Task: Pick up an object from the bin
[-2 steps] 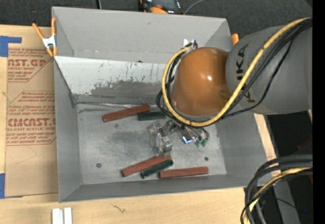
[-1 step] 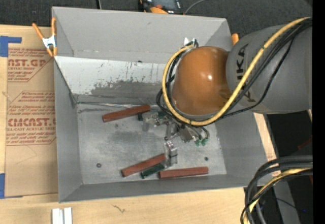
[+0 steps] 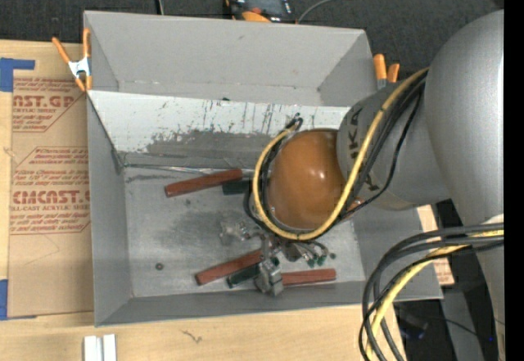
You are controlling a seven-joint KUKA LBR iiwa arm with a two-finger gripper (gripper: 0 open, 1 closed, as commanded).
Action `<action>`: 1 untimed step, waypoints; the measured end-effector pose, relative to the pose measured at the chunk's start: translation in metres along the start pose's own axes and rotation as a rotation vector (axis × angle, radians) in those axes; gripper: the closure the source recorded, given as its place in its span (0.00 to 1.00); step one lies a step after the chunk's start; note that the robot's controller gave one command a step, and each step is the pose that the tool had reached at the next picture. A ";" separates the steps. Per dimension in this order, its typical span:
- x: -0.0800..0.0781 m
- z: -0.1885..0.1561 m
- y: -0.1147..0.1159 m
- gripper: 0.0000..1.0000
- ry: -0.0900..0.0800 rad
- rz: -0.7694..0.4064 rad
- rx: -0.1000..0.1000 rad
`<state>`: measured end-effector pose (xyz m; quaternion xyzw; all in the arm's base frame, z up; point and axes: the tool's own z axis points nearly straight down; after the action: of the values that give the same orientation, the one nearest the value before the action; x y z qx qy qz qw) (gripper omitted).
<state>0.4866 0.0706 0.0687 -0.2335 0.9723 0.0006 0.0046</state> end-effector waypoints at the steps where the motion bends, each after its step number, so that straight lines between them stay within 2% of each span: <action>1: 0.001 -0.004 0.001 1.00 0.011 0.001 -0.002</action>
Offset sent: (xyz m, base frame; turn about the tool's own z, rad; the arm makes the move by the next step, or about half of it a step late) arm 0.0000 0.0000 0.0000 0.0000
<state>0.4851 0.0706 0.0724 -0.2330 0.9725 0.0005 -0.0011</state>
